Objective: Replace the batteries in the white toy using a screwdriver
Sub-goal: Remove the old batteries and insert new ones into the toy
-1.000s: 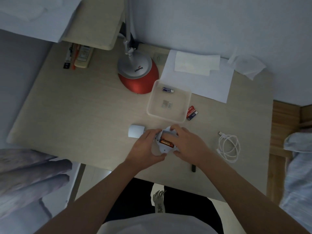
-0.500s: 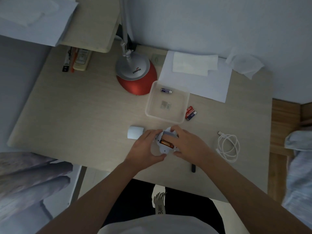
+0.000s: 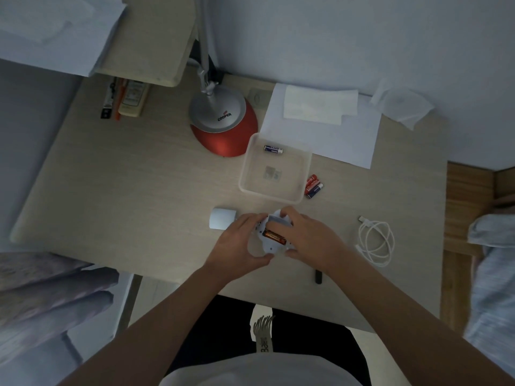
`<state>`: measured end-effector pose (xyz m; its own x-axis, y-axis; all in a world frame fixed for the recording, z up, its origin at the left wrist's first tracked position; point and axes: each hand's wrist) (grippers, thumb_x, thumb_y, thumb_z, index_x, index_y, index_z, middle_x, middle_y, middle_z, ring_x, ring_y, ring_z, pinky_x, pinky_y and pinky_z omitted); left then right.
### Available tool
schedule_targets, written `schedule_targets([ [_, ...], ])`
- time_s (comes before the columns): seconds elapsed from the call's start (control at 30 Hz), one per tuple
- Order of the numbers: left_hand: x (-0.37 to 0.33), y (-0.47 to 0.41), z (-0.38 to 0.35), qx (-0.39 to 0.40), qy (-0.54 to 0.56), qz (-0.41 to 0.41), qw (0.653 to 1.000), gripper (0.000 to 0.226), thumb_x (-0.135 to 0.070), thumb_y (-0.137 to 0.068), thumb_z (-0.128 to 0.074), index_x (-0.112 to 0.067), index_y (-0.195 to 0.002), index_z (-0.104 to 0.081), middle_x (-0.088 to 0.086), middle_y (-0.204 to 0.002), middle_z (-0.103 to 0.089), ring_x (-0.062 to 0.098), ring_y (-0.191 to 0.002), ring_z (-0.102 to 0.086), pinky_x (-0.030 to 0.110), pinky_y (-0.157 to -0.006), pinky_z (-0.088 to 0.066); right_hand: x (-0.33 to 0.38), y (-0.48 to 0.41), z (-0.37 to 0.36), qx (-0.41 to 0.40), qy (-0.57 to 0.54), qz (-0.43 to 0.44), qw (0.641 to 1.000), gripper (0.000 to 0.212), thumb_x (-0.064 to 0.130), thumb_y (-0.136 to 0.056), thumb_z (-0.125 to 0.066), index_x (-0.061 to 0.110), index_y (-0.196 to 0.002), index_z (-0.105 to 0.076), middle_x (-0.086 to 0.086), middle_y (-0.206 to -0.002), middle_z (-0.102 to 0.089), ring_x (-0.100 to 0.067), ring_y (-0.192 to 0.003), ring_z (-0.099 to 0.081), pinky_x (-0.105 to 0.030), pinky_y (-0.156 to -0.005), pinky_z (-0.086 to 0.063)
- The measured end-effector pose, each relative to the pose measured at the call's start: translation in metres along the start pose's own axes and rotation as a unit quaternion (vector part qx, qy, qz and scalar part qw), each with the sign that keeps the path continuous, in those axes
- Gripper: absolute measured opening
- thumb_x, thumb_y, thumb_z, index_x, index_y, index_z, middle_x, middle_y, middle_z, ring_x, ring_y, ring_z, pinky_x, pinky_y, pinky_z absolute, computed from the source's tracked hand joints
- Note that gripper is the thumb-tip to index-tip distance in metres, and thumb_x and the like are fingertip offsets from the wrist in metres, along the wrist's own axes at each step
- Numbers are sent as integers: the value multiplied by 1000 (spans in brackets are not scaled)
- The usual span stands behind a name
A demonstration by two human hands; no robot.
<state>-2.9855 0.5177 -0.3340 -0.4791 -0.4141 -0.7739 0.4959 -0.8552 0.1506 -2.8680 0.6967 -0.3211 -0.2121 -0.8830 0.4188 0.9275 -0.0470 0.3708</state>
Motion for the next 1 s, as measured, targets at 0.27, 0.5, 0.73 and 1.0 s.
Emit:
schedule_targets([
  [0.27,0,-1,1,7,-4,-2,1000,84,-37,-66,-88,-18,-139,-51,-9,-132,-56,3,-120,-53,13,-102,-38,-2,2,0,-14,-2,16,1000,80,25,-75,-82,39,-139,-34,-1,-136,-35,-23,-99,-59,-38,-75,-58],
  [0.5,0,1,1,7,3,7,1000,84,-36,-64,-89,-19,-137,-51,-10,-130,-56,1,-120,-52,10,-100,-37,-3,6,-10,-34,-4,10,999,77,21,-79,-76,30,-143,-36,-3,-140,-36,-26,-99,-59,-38,-72,-57],
  [0.73,1,2,1,-1,2,4,1000,81,-35,-65,-88,-19,-136,-52,-9,-127,-58,4,-116,-55,20,-98,-45,1,14,-4,-137,-85,-16,987,58,35,-86,-70,27,-138,-46,0,-127,-57,-21,-102,-59,-38,-83,-54],
  [1.0,0,3,-1,-7,2,3,1000,81,-34,-65,-89,-20,-136,-52,-9,-127,-58,4,-116,-55,15,-98,-43,10,6,-10,-225,-48,7,973,27,19,-87,-71,15,-114,-68,-5,-93,-68,-23,-78,-56,-30,-70,-44],
])
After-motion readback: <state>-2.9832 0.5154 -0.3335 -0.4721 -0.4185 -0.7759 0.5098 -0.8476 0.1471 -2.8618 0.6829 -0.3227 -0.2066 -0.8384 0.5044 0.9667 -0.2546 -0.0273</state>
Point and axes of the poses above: each hand's wrist, its own y-axis away from the middle knuckle, its own z-axis out of the back of the hand, x = y × z
